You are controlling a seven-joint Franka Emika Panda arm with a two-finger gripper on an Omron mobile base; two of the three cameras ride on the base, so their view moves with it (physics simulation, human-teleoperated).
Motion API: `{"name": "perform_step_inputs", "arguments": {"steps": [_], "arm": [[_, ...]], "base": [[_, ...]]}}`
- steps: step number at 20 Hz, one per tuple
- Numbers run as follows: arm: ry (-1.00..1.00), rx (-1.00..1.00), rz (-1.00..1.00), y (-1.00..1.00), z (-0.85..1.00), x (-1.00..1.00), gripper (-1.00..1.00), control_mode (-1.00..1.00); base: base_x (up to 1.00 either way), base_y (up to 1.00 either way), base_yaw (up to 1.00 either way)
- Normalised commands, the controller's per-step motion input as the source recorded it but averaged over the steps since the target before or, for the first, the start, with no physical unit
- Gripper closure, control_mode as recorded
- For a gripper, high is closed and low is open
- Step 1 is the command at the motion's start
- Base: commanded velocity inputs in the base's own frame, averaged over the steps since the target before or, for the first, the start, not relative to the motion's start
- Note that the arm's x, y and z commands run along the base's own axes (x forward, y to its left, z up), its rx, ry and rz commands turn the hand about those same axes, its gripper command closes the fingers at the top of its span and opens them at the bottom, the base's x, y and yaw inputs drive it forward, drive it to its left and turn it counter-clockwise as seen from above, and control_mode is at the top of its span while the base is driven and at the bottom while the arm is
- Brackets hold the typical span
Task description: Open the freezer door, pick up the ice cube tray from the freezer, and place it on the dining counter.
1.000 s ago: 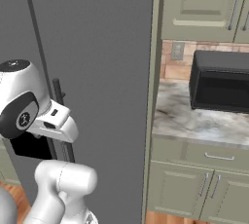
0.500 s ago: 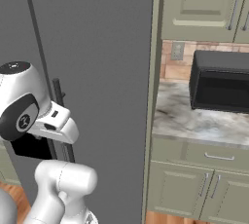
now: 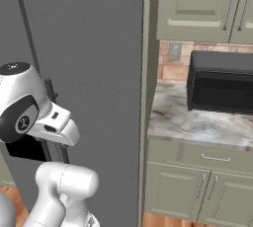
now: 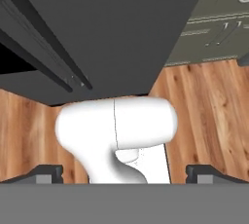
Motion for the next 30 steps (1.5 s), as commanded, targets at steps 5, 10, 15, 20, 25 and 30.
{"name": "perform_step_inputs", "arguments": {"steps": [5, 10, 15, 20, 25, 30], "arm": [[0.00, 0.00, 0.00, 0.00, 0.00, 0.00, -1.00, 1.00], [0.00, 0.00, 0.00, 0.00, 0.00, 0.00, -1.00, 1.00], [0.00, 0.00, 0.00, 0.00, 0.00, 0.00, -1.00, 1.00], [0.00, 0.00, 0.00, 0.00, 0.00, 0.00, -1.00, 1.00], [0.00, 0.00, 0.00, 0.00, 0.00, 0.00, -1.00, 1.00], [-0.09, -0.07, 0.00, 0.41, -0.08, -0.19, -1.00, -1.00]], "base": [[0.03, -0.42, 0.00], [0.14, -0.08, 0.00], [0.32, 0.00, 0.00], [0.32, 0.00, 0.00], [0.09, 0.00, 0.00], [0.00, 0.00, 0.00]]}}
